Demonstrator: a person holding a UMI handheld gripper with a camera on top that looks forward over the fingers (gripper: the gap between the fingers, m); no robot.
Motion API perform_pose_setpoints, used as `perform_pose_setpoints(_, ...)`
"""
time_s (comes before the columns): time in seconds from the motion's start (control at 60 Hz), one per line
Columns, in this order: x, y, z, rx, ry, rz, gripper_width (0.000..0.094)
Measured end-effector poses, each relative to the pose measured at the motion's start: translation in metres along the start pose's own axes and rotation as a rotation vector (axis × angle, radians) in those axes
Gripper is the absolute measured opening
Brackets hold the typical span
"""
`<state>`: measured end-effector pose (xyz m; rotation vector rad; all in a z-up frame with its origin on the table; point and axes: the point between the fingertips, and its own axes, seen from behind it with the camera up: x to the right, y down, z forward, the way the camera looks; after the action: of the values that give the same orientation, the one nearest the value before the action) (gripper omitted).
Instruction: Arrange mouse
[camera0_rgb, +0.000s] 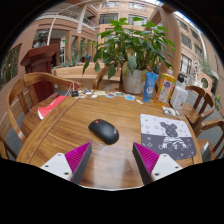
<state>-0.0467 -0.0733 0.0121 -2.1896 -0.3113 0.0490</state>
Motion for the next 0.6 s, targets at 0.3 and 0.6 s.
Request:
perform_pose_setpoints(0.3, 0.0, -0.033, 0.074, -0.005, 0.023, -0.066, 0.0834)
perform_pose_setpoints(0.6, -0.002, -0.049, 0.108, -0.016, -0.019, 0.063, 0.0461)
